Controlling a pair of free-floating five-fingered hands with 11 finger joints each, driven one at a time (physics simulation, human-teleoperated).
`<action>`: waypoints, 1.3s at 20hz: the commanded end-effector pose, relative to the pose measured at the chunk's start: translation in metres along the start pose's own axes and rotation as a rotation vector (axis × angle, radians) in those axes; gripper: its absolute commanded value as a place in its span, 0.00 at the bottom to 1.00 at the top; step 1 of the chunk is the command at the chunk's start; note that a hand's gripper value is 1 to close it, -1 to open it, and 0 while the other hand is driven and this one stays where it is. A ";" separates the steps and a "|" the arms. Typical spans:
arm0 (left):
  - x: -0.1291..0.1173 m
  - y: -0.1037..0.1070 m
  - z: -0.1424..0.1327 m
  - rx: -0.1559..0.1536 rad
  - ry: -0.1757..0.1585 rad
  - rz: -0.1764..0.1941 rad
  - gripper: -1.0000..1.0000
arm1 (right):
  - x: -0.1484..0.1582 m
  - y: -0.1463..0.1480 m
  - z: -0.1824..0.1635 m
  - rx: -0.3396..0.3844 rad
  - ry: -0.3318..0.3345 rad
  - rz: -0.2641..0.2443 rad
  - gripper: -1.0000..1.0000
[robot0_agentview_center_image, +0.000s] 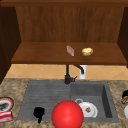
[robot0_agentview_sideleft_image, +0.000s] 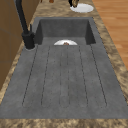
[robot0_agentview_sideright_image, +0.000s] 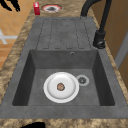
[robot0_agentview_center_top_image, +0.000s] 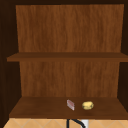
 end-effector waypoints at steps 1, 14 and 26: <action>0.000 0.000 0.000 0.000 0.000 0.000 0.50 | -0.023 0.025 0.013 -0.007 0.024 -0.010 1.00; 0.000 0.000 0.000 0.000 0.000 0.000 0.50 | -0.099 0.111 0.009 -0.090 -0.095 -0.077 1.00; 0.000 0.000 0.000 0.000 0.000 0.000 0.50 | -0.105 0.094 0.061 -0.241 -0.195 -0.263 1.00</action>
